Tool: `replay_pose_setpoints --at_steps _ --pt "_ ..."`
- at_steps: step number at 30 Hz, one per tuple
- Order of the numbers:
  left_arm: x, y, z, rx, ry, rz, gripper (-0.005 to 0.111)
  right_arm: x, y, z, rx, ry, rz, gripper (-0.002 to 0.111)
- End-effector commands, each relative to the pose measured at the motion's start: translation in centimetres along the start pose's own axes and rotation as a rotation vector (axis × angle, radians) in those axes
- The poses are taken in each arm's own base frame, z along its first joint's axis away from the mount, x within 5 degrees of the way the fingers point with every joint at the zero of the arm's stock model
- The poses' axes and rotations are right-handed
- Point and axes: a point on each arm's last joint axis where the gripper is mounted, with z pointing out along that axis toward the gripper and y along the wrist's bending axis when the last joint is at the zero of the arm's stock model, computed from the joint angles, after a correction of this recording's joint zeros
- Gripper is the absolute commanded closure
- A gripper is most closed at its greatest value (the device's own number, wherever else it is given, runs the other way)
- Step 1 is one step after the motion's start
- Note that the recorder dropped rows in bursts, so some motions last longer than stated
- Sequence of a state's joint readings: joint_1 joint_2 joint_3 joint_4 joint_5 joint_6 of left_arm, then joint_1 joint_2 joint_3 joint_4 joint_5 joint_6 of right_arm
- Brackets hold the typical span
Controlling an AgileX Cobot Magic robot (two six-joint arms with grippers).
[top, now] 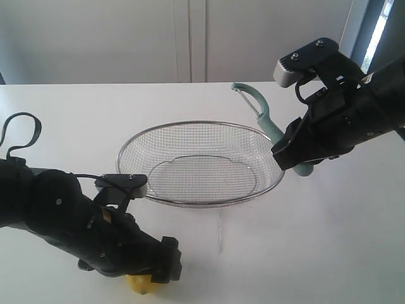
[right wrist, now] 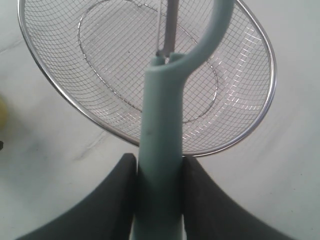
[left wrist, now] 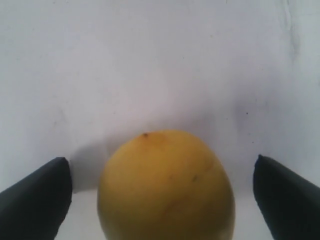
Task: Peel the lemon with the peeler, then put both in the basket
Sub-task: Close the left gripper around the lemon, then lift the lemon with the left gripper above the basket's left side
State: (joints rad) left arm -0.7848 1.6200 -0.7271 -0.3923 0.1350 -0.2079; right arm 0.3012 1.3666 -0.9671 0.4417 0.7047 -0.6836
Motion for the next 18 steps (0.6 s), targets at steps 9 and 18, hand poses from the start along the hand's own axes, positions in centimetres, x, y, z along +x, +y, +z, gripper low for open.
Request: replay_pose_setpoints --at_steps 9,18 --pt "0.6 -0.4 0.1 0.019 0.08 -0.046 0.072 -0.3 -0.2 -0.2 0.01 -0.017 -0.007 0.108" --pt "-1.1 -3.0 -3.8 0.125 0.108 0.373 0.107 -0.3 -0.2 -0.2 0.01 -0.017 -0.007 0.108"
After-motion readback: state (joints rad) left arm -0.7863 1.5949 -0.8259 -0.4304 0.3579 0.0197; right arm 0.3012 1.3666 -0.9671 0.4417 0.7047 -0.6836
